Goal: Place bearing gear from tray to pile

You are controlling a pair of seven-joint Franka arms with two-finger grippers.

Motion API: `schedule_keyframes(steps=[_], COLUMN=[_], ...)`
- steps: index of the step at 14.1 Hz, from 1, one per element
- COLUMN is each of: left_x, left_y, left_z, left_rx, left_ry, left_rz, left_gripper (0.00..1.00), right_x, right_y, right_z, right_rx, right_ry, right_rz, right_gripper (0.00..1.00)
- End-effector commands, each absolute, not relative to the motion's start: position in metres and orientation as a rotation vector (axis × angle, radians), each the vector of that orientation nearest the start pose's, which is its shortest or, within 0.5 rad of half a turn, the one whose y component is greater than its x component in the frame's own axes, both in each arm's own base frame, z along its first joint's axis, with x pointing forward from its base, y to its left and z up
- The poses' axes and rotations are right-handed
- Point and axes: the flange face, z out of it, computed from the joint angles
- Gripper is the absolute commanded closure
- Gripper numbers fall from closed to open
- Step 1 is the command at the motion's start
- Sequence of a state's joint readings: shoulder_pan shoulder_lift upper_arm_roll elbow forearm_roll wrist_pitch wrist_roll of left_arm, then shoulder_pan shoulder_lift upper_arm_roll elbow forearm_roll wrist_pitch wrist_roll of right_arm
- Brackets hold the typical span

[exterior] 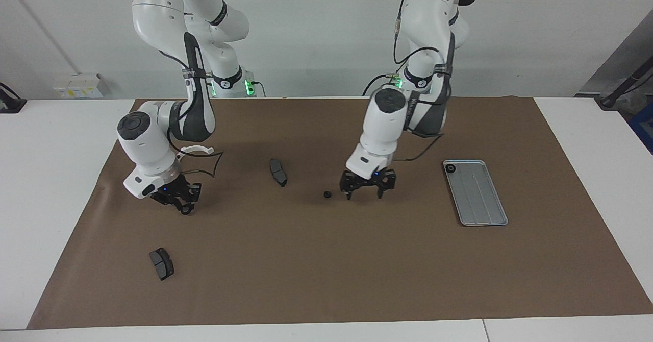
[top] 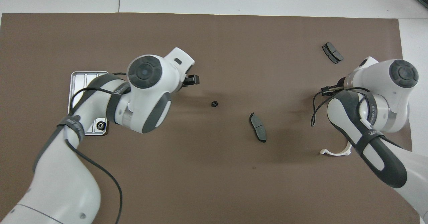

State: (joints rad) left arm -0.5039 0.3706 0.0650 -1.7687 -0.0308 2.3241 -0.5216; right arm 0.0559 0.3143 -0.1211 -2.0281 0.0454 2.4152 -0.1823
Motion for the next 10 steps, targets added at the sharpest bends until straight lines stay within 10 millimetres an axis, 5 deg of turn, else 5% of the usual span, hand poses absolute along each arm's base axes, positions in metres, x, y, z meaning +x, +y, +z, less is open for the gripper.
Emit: schedule_keyframes(steps=[1,2,4,7,10], left_x=[0.621,0.627,0.627,0.612,0.587], left_y=[-0.195,-0.164,-0.115,-0.071,-0.052], left_z=[0.393,0.39,0.388,0.387,0.371], left_rx=[-3.192,-3.183,-3.17,-3.164,-3.161], left_ry=[-0.324,-0.311,-0.096,0.113,0.17], left_rz=[-0.201,-0.18,-0.071,0.033,0.104], left_gripper=[0.0,0.0,0.0,0.0,0.0], right_x=[0.601,0.602,0.606,0.622,0.638], right_y=[-0.04,-0.04,-0.041,-0.024,0.027], right_z=[0.296,0.296,0.302,0.347,0.395], right_rx=[-3.132,-3.133,-3.134,-3.118,-3.091], right_ry=[-0.145,-0.14,-0.141,-0.087,0.009], right_rz=[-0.139,-0.149,-0.187,-0.249,-0.191], right_gripper=[0.59,0.52,0.0,0.0,0.0])
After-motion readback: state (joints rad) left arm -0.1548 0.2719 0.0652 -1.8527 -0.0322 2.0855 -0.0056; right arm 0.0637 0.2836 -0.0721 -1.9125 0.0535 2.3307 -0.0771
